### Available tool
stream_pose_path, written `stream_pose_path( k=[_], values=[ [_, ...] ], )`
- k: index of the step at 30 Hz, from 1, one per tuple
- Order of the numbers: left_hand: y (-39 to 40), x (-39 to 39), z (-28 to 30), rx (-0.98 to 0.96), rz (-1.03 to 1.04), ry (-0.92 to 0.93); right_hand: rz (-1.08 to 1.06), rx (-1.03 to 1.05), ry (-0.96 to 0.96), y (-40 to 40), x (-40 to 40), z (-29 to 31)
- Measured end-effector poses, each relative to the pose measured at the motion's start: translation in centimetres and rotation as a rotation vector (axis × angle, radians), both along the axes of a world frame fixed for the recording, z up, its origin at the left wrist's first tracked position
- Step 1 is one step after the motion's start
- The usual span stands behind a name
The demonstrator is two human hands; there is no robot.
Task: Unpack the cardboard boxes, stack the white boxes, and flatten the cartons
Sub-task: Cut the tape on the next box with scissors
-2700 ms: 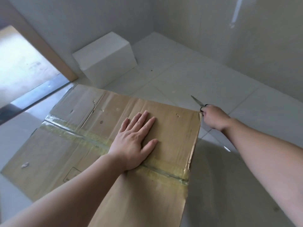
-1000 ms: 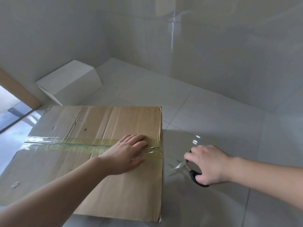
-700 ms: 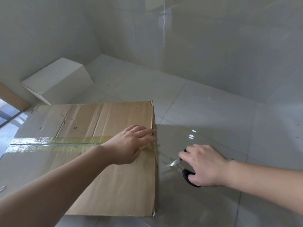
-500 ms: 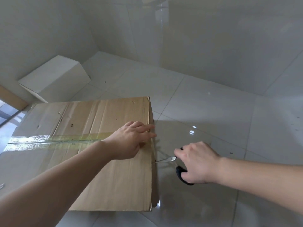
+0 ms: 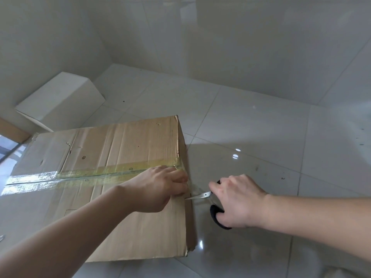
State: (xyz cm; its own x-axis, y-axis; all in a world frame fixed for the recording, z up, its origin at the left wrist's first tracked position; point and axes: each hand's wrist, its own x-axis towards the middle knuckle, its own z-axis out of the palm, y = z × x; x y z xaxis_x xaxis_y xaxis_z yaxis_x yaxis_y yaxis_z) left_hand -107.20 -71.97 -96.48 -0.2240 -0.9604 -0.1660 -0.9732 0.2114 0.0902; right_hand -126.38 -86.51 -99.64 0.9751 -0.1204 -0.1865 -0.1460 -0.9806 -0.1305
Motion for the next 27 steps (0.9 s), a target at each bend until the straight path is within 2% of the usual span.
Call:
stream_pose_path(
  k=[4, 6, 8, 11, 13, 17, 27],
  values=[
    [0.7, -0.1, 0.0, -0.030, 0.041, 0.020, -0.033, -0.032, 0.029, 0.2, 0.9, 0.3],
    [1.5, 0.2, -0.2, -0.017, 0.097, 0.107, -0.030, -0.047, 0.041, 0.3, 1.4, 0.4],
    [2.6, 0.9, -0.6, -0.084, 0.194, 0.157, -0.026, -0.058, 0.051, 0.5, 1.8, 0.5],
    [4.2, 2.6, -1.4, -0.198, 0.375, 0.048, -0.046, -0.074, 0.065, 0.7, 2.2, 0.7],
    [4.8, 3.5, -1.8, -0.166, 0.477, -0.014, -0.088, -0.088, 0.069, 0.5, 2.6, 1.0],
    [5.0, 4.0, -3.2, -0.019, 0.446, -0.042, -0.100, -0.123, 0.093, 0.5, 3.4, 1.3],
    [4.6, 3.9, -4.5, -0.036, 0.514, 0.007, -0.158, -0.038, 0.094, 1.8, 3.3, 0.0]
  ],
)
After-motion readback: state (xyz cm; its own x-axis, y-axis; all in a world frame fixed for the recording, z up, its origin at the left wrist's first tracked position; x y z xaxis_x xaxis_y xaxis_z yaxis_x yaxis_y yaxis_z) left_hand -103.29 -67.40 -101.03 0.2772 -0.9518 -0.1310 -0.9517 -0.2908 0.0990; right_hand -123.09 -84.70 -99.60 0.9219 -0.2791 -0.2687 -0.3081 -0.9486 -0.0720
